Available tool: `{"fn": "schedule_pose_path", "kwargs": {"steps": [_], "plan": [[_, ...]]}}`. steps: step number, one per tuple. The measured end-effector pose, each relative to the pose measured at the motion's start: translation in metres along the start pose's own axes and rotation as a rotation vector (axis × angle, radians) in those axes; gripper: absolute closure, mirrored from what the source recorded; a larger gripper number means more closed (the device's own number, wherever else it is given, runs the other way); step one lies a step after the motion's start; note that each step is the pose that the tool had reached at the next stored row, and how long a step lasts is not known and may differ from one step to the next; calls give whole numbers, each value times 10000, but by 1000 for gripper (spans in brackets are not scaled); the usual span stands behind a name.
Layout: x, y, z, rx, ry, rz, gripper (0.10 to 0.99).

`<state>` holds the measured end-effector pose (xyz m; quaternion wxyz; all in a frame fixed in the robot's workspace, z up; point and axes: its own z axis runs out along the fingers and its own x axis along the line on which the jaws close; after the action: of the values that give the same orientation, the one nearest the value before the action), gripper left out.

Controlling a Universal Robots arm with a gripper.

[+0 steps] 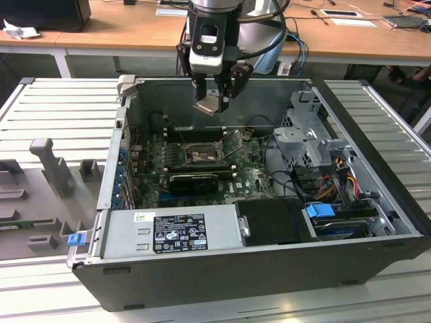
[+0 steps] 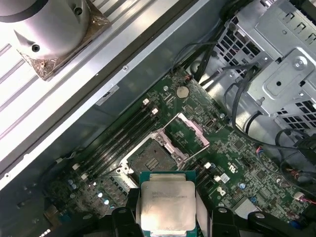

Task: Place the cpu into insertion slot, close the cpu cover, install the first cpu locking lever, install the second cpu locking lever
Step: 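Place the cpu into insertion slot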

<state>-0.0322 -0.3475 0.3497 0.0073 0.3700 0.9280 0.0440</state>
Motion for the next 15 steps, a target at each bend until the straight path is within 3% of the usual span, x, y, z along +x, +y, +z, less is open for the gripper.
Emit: {"fn": "schedule_pose_path", "kwargs": {"steps": [15], "plan": [[0,-3,31,-12,-95,1219,553]]}}
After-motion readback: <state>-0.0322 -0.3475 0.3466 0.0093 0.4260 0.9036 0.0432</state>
